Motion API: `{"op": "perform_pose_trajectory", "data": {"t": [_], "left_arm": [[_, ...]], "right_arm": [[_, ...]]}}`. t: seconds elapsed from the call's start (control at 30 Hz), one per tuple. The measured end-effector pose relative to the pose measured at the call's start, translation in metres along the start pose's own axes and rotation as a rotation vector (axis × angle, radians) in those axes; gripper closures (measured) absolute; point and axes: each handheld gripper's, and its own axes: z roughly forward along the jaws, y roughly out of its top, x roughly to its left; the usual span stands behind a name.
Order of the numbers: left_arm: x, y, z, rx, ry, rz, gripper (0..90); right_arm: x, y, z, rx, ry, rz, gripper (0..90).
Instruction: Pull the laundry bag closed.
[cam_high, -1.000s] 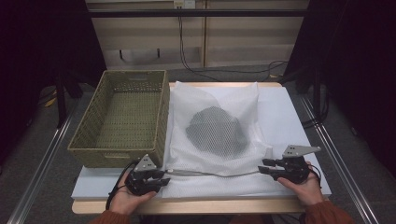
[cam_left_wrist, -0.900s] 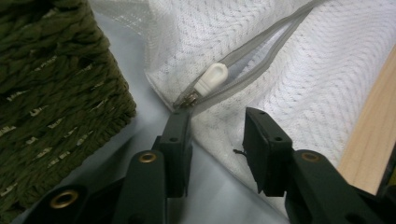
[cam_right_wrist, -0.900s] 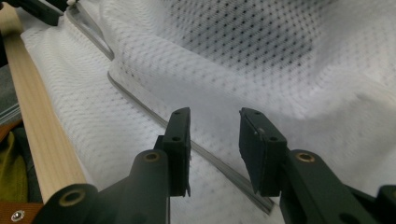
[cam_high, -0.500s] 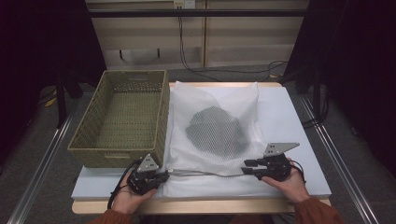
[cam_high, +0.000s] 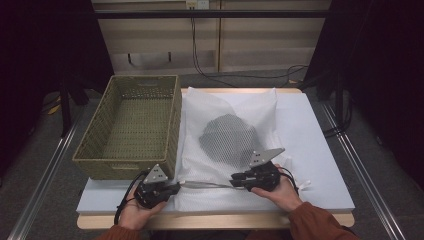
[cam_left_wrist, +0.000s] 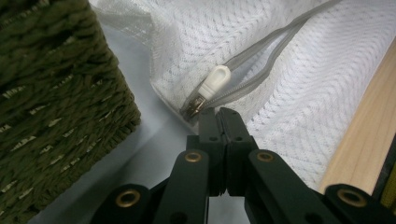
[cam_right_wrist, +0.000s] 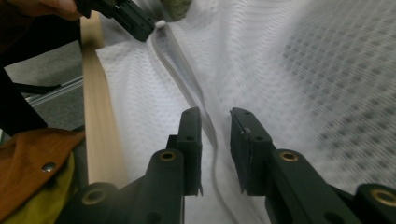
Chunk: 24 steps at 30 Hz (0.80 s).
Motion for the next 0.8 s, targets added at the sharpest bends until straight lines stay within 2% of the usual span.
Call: {"op": "perform_pose_trajectory", "data": {"t": [0.03, 0.13, 0.23, 0.27, 0.3, 0.5, 0.57, 0.8], "left_arm": [[0.000, 0.001, -0.001, -0.006, 0.000, 0.006, 88.7], [-0.001, 0.001, -0.004, -0.016, 0.013, 0.007, 88.7], [-0.001, 0.002, -0.005, -0.018, 0.003, 0.007, 88.7], [-0.002, 0.002, -0.005, -0.023, 0.011, 0.009, 88.7], [-0.003, 0.002, -0.006, -0.030, 0.006, 0.010, 88.7], [-0.004, 0.004, -0.009, -0.042, 0.014, 0.017, 88.7], [-0.004, 0.004, -0.008, -0.043, 0.012, 0.019, 88.7], [-0.005, 0.005, -0.009, -0.055, 0.009, 0.023, 88.7]], "right_arm": [[0.001, 0.003, 0.005, 0.004, 0.006, -0.001, 77.4], [0.002, 0.012, 0.019, 0.001, 0.067, 0.014, 79.6], [0.004, 0.020, 0.035, 0.009, 0.105, 0.018, 81.1], [0.004, 0.020, 0.035, 0.009, 0.105, 0.018, 81.1], [0.007, 0.025, 0.045, 0.019, 0.116, 0.009, 81.2], [0.014, 0.040, 0.071, 0.035, 0.165, -0.013, 79.7], [0.016, 0.044, 0.079, 0.045, 0.175, -0.019, 76.8], [0.019, 0.059, 0.100, 0.062, 0.197, -0.033, 75.4]]}}
